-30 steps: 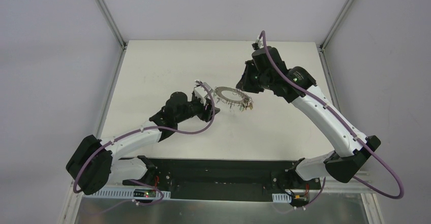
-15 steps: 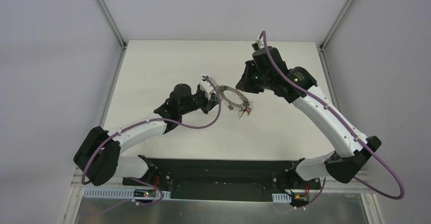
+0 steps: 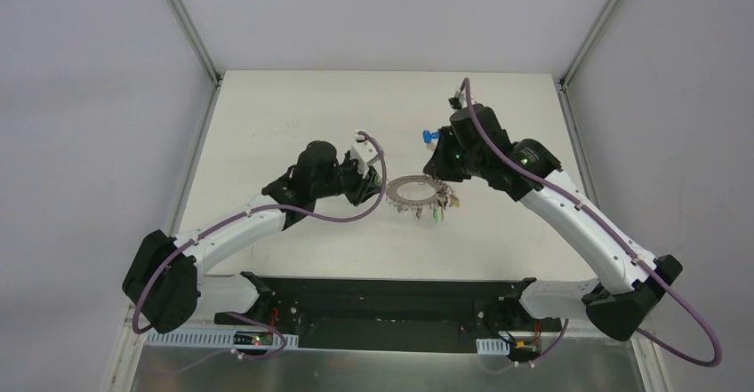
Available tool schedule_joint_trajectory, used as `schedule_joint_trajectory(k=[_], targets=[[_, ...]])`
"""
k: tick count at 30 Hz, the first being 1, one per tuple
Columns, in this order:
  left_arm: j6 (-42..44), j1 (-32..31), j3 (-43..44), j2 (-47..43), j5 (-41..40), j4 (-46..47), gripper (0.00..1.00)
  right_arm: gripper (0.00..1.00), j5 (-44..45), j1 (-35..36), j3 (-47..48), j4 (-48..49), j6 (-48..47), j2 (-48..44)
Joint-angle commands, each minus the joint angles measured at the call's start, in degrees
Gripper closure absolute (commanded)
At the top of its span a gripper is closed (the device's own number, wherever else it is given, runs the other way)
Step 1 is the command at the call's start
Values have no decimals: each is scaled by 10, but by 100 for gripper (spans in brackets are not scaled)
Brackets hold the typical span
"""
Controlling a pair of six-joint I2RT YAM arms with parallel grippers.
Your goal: Remove the keys from the keyring
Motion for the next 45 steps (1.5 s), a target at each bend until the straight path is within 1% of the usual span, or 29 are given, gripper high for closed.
schedule_joint_trajectory(k=[1,4,8,9,10,11,13,14,15,17,19,20,22,24,25,27,30,33,36,39,40,41,42,43,45], targets=[[-56,5,69,-17,39,-107,100,100,-20,-2,-72,75,-25,-46],[-84,7,113,1,50,-194,100,100,-27,-1,-130,110,-32,-70],[-80,7,116,-4,57,-211,100,100,-40,-2,-195,152,-43,-95],[-75,7,113,-11,58,-211,100,97,-48,-1,-207,163,-47,-99],[-71,7,112,-17,58,-211,100,91,-53,-1,-218,172,-51,-103],[-68,7,111,-23,61,-211,100,82,-78,-1,-227,181,-57,-106],[-65,7,111,-37,74,-212,100,54,-110,-1,-243,200,-70,-114],[-65,7,113,-43,79,-213,100,42,-125,-1,-251,211,-76,-124],[-55,7,115,-49,85,-214,100,34,-141,-1,-264,230,-80,-135],[-46,7,119,-59,109,-218,100,23,-176,-1,-294,292,-97,-163],[-44,7,121,-67,124,-224,100,18,-218,-1,-318,336,-122,-184],[-43,7,124,-70,129,-229,100,18,-241,-2,-330,356,-140,-190],[-41,7,129,-77,140,-239,100,18,-274,0,-345,388,-169,-190],[-38,6,132,-82,149,-247,100,24,-261,4,-344,402,-181,-180],[-35,6,134,-85,153,-250,100,25,-258,8,-336,400,-185,-174],[-31,6,134,-93,157,-253,100,26,-260,20,-328,399,-213,-164],[-31,6,136,-104,154,-256,100,26,-262,56,-325,399,-270,-156],[-35,6,140,-109,149,-260,100,27,-263,78,-321,401,-286,-145],[-35,6,141,-112,142,-262,100,36,-252,91,-311,395,-286,-125],[-39,6,144,-113,141,-262,100,50,-225,105,-299,388,-285,-103],[-41,6,144,-113,140,-262,100,57,-211,110,-294,383,-284,-96],[-42,6,145,-113,139,-262,100,67,-196,113,-285,377,-284,-87],[-43,7,144,-114,136,-262,100,80,-182,116,-276,365,-286,-77],[-44,6,144,-114,132,-262,100,98,-172,118,-264,348,-292,-69],[-47,6,139,-116,110,-262,100,100,-128,120,-245,319,-300,-60]])
